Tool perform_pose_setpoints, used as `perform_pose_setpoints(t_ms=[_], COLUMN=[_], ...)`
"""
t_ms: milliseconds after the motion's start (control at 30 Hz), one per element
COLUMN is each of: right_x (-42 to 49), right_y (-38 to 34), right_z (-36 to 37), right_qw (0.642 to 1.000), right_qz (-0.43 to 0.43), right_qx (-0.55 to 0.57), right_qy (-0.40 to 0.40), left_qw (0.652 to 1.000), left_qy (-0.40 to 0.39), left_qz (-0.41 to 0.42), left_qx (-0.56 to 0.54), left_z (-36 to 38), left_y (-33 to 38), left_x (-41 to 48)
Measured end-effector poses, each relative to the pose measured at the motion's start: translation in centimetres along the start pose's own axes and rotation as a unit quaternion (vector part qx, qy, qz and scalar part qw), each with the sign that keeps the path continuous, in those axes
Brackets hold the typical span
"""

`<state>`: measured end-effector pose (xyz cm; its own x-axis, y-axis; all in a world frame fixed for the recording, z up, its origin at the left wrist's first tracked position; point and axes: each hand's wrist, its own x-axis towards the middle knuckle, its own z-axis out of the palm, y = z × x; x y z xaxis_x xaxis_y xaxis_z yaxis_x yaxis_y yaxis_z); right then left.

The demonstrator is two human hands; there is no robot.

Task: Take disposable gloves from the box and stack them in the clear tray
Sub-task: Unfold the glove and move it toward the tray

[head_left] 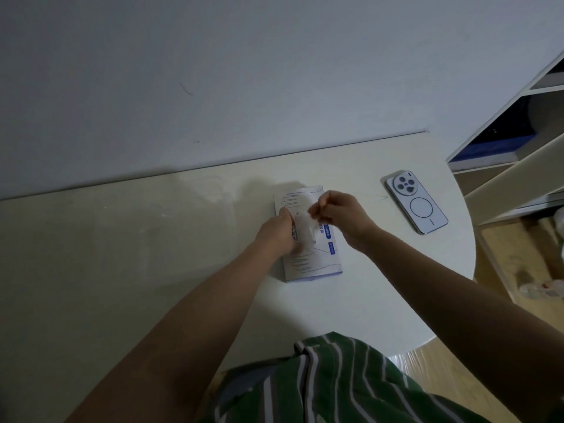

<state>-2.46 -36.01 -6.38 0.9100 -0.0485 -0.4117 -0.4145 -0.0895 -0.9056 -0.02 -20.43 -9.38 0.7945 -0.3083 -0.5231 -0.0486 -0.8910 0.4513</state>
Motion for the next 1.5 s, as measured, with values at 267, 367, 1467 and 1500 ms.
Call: perform_pose_setpoints(t_ms=[267, 367, 1467, 1500], right_x=[0.1, -0.1, -1.7, -1.6], right_y=[0.2, 1.1, 0.1, -0.1], right_z=[0.4, 1.2, -3.1, -3.1], right_qw=[0.931, 0.955, 0.986, 0.986], right_qz=[0.066, 0.007, 0.067, 0.068], right_qx=[-0.353, -0.295, 0.136, 0.118], right_qy=[-0.072, -0.019, 0.069, 0.091], left_qw=[1.000, 1.000, 0.986, 0.974], left_qy=[0.014, 0.018, 0.112, 0.159], left_qz=[-0.014, -0.011, 0.048, 0.077], left_qx=[-0.013, -0.007, -0.116, -0.145], left_z=[0.4, 0.5, -0.7, -0.8], left_y=[0.0, -0.1, -0.1, 0.2], left_x=[0.1, 0.0, -1.1, -1.5])
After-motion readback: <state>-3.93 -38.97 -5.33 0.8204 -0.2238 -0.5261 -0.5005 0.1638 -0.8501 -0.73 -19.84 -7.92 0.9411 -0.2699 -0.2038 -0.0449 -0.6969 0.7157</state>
